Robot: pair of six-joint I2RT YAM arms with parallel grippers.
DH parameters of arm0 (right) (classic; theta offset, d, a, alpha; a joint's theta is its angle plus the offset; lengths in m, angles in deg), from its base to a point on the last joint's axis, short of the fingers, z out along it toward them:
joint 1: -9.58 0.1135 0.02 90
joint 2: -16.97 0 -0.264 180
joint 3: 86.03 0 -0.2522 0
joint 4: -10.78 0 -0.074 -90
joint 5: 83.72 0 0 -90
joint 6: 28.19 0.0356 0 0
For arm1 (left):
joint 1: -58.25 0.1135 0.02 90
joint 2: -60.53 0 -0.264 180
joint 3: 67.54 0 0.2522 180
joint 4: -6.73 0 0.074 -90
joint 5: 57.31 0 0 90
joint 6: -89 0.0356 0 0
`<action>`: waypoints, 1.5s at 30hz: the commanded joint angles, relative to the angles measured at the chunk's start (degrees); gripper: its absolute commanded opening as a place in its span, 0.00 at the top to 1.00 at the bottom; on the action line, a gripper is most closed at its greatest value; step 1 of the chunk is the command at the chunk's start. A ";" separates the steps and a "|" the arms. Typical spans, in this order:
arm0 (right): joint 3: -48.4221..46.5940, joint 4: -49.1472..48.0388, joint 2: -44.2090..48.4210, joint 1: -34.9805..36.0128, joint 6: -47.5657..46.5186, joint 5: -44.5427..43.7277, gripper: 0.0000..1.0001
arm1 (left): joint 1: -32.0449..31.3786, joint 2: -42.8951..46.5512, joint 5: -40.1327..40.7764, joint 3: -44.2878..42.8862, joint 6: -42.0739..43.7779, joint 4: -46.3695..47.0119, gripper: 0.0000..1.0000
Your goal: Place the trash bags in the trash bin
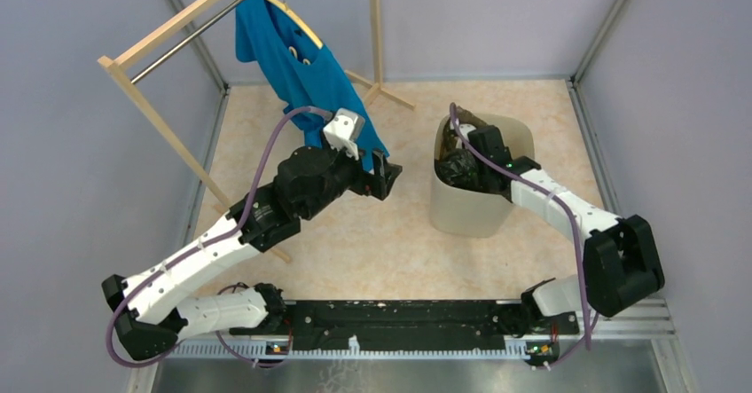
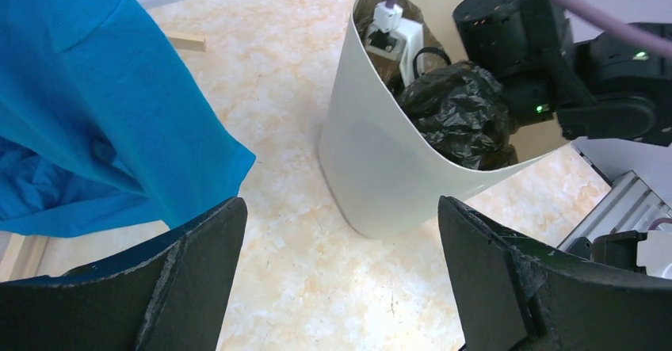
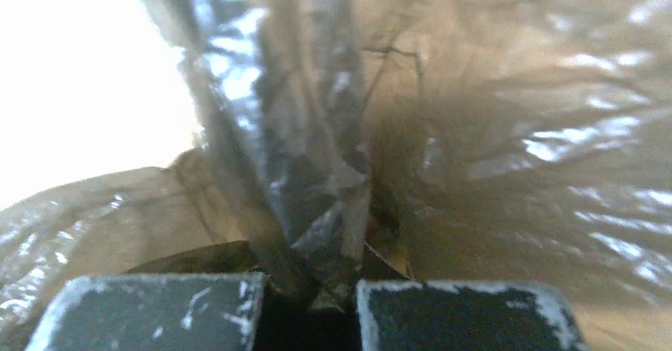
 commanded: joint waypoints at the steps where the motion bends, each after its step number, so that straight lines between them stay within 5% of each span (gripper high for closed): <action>1: 1.04 -6.75 -1.67 2.79 1.03 3.62 1.00 | 0.14 2.42 0.96 0.38 -0.59 0.57 0.04; 14: -3.51 -5.71 8.03 6.25 2.93 10.23 1.00 | 0.14 2.53 2.44 -0.63 0.31 -0.51 0.02; 19: -1.56 -11.03 4.73 9.70 7.09 19.03 1.00 | 0.14 3.79 3.93 -1.15 1.63 0.88 0.02; 27: -2.95 -17.33 1.26 21.19 10.20 13.97 1.00 | 0.14 6.35 9.30 -1.57 2.32 -2.55 0.02; 36: -16.58 7.28 0.81 18.65 -0.65 -18.10 1.00 | 0.14 6.70 5.89 -2.01 0.40 -1.36 0.01; 45: -18.45 6.90 4.53 18.02 2.12 -13.59 0.81 | 0.14 0.72 -4.56 -6.20 -1.85 2.27 0.01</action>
